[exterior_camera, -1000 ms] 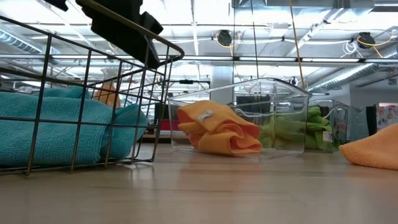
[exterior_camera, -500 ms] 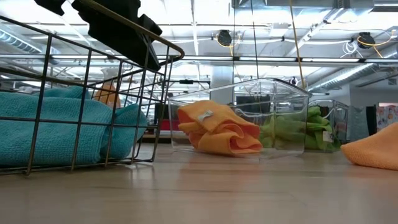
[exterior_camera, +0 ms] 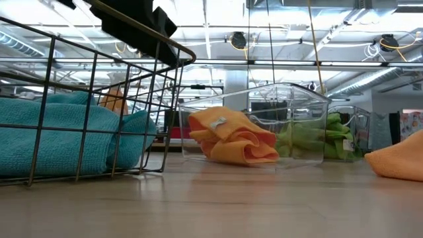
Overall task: Sort microfiber towel by color & place in baskets
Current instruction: Put the orange microfiber towel into the bottom transparent bin
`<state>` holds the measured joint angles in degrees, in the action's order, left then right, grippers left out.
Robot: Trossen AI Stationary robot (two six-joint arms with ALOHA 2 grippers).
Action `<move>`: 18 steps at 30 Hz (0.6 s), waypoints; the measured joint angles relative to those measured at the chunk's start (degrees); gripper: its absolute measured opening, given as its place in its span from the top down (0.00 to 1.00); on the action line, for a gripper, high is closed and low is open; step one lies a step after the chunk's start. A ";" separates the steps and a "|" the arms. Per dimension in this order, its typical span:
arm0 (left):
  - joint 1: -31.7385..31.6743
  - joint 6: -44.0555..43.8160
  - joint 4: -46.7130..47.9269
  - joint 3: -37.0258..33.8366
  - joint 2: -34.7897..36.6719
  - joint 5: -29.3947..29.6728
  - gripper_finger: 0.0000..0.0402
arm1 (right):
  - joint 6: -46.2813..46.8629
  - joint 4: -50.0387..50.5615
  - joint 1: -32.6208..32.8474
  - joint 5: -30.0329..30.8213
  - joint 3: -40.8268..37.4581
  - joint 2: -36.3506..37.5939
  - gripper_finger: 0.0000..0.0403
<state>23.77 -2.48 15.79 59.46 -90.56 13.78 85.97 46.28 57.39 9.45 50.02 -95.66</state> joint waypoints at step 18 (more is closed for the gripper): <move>-0.02 9.07 -22.05 0.04 -1.60 -7.76 0.94 | -3.79 -1.53 0.00 11.61 0.50 7.35 0.98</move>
<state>23.75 6.59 -6.27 59.51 -92.16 6.02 82.18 44.75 57.39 21.06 50.52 -88.31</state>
